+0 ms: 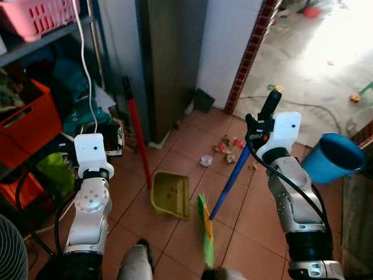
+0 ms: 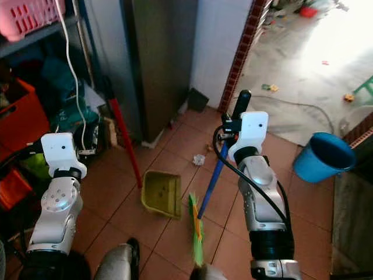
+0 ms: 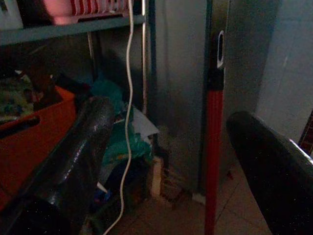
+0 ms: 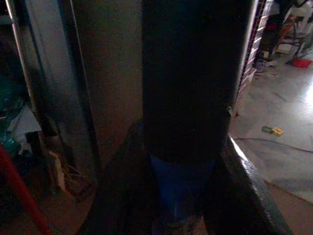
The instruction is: Sweep floor
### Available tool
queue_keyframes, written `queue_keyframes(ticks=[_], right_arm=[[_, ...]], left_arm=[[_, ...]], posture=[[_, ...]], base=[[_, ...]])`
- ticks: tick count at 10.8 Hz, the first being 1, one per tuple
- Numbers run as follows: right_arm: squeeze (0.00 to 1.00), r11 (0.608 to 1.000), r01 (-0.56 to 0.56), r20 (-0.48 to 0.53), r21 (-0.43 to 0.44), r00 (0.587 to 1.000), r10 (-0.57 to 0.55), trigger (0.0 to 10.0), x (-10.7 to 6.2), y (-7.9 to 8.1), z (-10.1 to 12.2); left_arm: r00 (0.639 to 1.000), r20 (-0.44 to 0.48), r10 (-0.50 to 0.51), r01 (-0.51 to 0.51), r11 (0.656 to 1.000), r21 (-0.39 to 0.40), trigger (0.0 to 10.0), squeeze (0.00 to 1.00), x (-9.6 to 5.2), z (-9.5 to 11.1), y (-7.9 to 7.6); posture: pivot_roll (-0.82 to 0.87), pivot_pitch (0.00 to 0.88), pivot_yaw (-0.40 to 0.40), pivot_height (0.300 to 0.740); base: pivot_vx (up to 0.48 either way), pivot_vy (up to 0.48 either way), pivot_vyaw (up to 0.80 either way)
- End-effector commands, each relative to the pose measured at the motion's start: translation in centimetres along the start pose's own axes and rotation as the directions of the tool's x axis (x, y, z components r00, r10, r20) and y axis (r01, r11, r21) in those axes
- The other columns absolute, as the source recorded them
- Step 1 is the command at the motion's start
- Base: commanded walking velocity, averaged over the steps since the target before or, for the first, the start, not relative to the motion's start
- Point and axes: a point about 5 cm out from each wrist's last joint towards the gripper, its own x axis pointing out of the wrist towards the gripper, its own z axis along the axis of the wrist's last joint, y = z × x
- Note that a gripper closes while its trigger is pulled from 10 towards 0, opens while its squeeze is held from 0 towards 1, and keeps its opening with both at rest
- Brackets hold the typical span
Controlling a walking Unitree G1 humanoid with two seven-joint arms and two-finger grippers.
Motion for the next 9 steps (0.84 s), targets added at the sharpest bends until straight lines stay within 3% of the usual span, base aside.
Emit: queue_keyframes(ticks=[1,9], right_arm=[[0.0,1.0,0.005,0.061,-0.011,0.998,-0.004,10.0,0.34,-0.33,1.31],[0.0,1.0,0.002,0.066,-0.023,0.998,-0.001,10.0,0.21,-0.49,1.25]], left_arm=[[1.0,0.0,0.0,0.0,1.0,0.0,10.0,0.0,-0.08,0.11,-0.12],[1.0,-0.017,0.004,-0.004,1.0,0.003,10.0,0.0,-0.22,-0.26,-0.17]], posture=[[0.04,0.031,-0.062,0.74],[0.03,0.04,-0.065,0.74]], base=[[0.247,0.0,0.0],[0.274,0.0,0.0]])
